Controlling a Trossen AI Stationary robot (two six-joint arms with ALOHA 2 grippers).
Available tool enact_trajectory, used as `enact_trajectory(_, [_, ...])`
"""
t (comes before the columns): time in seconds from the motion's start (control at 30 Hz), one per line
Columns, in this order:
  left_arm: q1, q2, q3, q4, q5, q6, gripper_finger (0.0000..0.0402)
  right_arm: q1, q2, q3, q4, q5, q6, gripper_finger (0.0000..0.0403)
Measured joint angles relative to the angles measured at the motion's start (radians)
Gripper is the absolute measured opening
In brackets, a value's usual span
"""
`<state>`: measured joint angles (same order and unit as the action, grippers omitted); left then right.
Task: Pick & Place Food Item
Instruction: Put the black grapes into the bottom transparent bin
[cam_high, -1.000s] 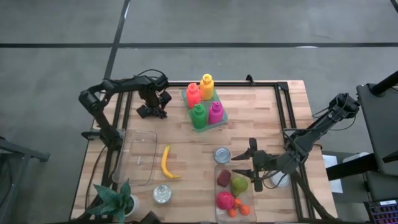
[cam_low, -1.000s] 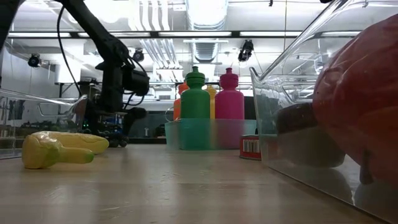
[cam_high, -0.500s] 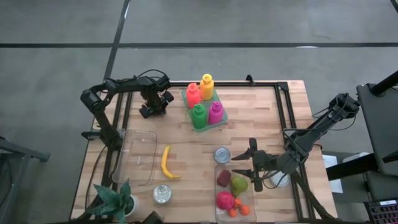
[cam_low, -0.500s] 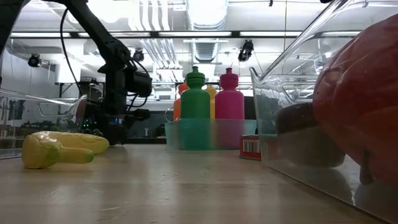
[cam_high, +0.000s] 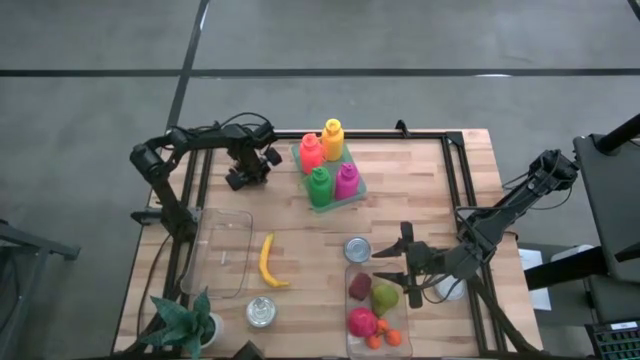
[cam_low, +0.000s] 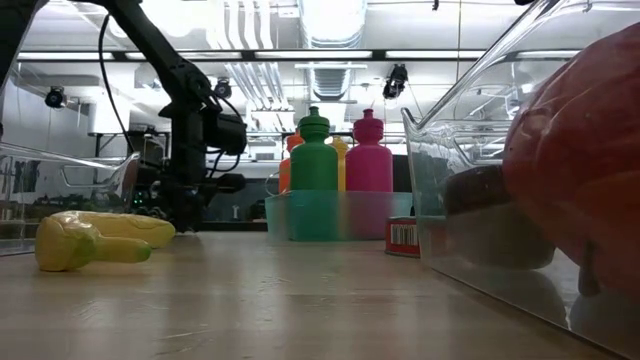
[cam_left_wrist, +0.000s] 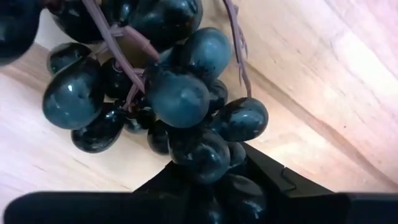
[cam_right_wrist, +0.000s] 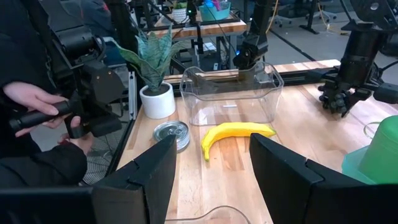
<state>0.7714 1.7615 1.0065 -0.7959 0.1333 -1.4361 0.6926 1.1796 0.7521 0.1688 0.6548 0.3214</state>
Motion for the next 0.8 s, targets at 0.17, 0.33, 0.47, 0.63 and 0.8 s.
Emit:
enact_trajectory(0.17, [-0.001, -0.01, 0.0, 0.006, 0.035, 0.03, 0.01, 0.0, 0.0, 0.0, 0.0, 0.0, 0.0, 0.0199])
enact_trajectory(0.33, [-0.001, -0.037, 0.002, 0.011, 0.062, 0.078, 0.01, 0.0, 0.0, 0.0, 0.0, 0.0, 0.0, 0.0199])
enact_trajectory(0.47, [-0.002, -0.073, 0.007, 0.014, 0.078, 0.147, 0.01, 0.0, 0.0, 0.0, 0.0, 0.0, 0.0, 0.0199])
enact_trajectory(0.63, [-0.005, -0.148, 0.008, 0.023, 0.081, 0.245, 0.01, 0.001, 0.0, 0.0, 0.0, 0.0, 0.0, 0.0199])
enact_trajectory(0.8, [-0.01, -0.25, 0.008, 0.028, 0.069, 0.391, 0.01, 0.001, 0.0, 0.0, 0.0, 0.0, 0.0, 0.0199])
